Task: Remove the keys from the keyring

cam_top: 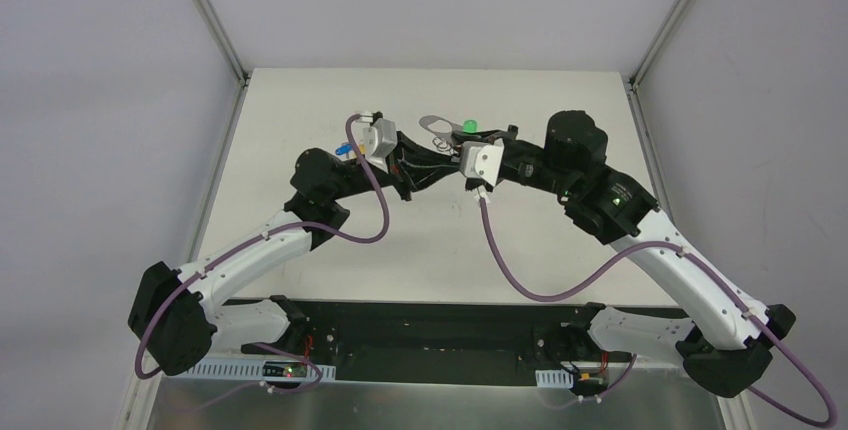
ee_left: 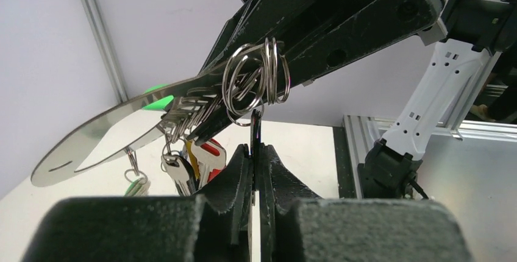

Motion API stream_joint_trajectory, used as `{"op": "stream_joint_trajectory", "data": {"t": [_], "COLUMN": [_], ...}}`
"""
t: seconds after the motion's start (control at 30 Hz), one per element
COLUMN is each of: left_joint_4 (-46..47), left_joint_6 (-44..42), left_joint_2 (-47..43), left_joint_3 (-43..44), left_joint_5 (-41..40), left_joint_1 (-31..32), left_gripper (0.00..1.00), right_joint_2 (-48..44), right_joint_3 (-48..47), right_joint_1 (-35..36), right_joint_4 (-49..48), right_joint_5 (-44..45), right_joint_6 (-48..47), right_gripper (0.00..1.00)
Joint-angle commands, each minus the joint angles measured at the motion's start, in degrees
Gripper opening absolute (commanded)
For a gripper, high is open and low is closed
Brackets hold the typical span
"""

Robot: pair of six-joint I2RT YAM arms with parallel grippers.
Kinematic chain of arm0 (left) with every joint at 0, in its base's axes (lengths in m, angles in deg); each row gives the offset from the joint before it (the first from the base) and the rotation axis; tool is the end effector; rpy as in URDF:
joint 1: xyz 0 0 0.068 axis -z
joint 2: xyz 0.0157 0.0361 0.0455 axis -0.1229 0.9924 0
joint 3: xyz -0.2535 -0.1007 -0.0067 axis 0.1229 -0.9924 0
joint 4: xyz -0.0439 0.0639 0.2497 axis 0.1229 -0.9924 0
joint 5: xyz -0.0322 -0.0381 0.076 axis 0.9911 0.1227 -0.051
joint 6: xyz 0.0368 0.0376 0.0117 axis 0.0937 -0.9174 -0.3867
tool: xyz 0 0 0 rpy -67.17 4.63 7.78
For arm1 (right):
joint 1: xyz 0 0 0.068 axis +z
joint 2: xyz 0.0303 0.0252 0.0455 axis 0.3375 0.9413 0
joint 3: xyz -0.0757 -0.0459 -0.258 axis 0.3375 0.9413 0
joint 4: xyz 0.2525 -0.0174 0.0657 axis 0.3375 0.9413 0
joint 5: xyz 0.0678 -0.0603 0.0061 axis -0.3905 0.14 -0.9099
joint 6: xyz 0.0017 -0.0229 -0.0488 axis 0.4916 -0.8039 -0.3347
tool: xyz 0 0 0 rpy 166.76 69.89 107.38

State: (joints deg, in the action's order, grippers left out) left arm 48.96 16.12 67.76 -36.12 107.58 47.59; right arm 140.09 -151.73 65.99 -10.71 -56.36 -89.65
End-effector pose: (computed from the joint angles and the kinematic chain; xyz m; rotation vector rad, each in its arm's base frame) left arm 0.1755 -0.1803 0.3839 0.9014 0.8475 -1.1942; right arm 0.1500 0.1747 0.4566 -1.4865 0.6087 -0.0354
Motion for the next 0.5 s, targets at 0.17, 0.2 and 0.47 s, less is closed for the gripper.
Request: {"op": "stream_joint_trajectory", "data": {"t": [0.17,0.2,0.47], "left_joint_4": [-24.32,-28.60,-61.18], "left_joint_6": [0.60,1.05,1.47], "left_joint_2": [-6.67,-7.38,-6.18], "left_joint_3": [5.81,6.39,17.54], "left_joint_5": [-4.59,-5.87,-8.64], "left_joint_1": [0.25,0.25,0.18], "left_gripper": [0.00,0.00,0.00], "right_joint_2": [-2.02,-2.40,-4.28], "right_joint_3": [3.76,5.19,18.45], "right_joint_1": [-0.54,-0.66,-0.84], "right_joint_4": [-5.30,-5.29,-7.48], "right_joint_5": [11.47,12.43,16.38], "right_joint_6": [7.20,8.47,27.41], "right_gripper": [0.00,0.00,0.48]}}
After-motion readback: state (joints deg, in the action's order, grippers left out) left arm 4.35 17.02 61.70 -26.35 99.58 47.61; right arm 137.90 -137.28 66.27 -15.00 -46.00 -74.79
